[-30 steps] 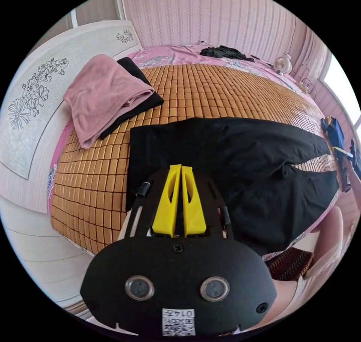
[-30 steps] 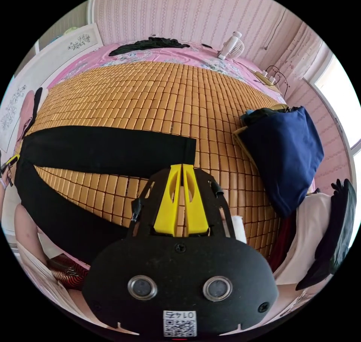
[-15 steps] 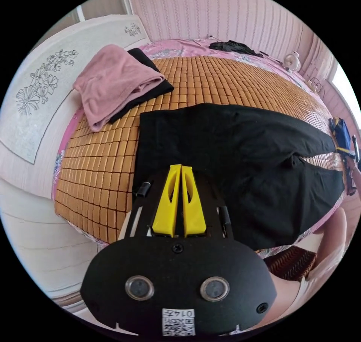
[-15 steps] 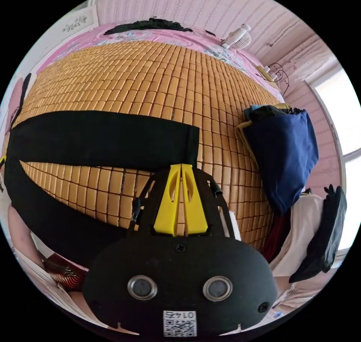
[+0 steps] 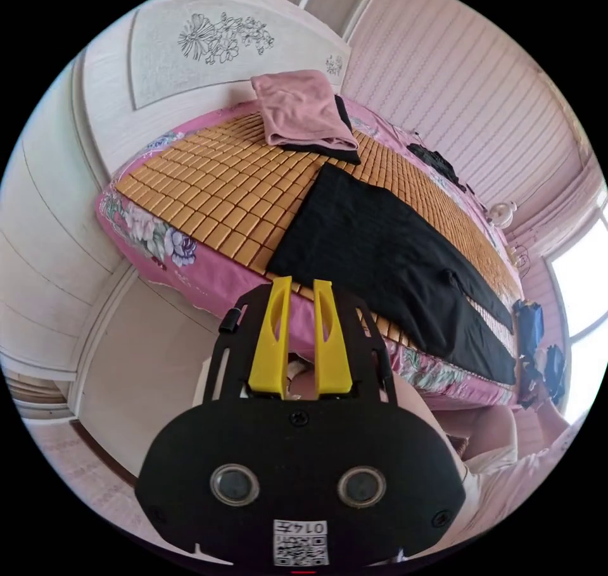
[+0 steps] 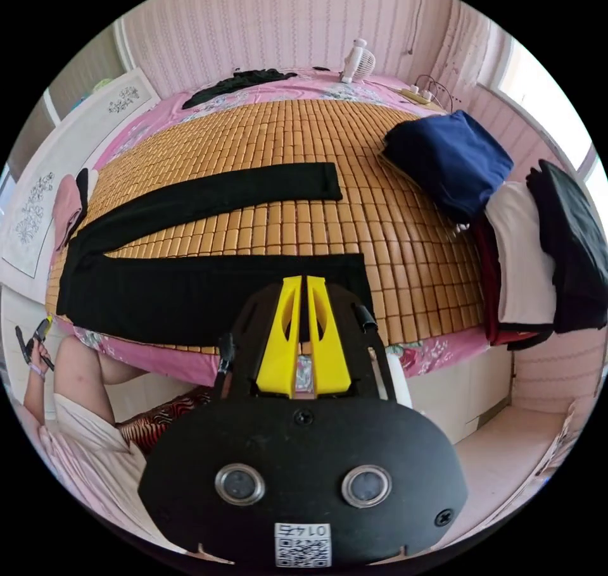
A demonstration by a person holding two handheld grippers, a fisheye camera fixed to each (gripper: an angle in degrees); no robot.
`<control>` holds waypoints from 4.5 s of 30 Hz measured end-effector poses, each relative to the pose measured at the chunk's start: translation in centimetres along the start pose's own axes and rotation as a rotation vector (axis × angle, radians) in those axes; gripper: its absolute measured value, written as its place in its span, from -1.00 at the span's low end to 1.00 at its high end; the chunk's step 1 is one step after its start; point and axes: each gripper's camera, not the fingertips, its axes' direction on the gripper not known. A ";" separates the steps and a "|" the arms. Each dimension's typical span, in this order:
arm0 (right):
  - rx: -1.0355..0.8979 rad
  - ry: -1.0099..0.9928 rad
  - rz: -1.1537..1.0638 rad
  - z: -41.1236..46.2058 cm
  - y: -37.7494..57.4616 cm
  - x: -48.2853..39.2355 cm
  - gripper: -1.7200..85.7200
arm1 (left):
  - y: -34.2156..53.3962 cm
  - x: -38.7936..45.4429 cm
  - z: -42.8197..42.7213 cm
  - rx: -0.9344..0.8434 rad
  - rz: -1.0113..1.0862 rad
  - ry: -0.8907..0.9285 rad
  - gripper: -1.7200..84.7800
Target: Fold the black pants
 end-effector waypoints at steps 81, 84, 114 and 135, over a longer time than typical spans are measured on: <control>-0.108 0.073 -0.002 6.8 -13.2 7.0 -0.97 | -16.9 22.7 11.4 -0.262 0.512 -0.368 -0.98; -0.066 -0.023 0.031 4.3 -8.3 9.3 -0.98 | -15.8 22.7 10.6 -0.318 0.496 -0.368 -0.98; 0.181 -0.359 0.237 -3.9 4.7 17.6 -0.94 | 2.0 72.2 14.6 -0.206 1.383 0.229 -0.79; -0.074 -0.136 0.234 1.8 9.4 19.9 -0.87 | -0.9 76.4 19.9 -0.348 1.228 0.251 -0.97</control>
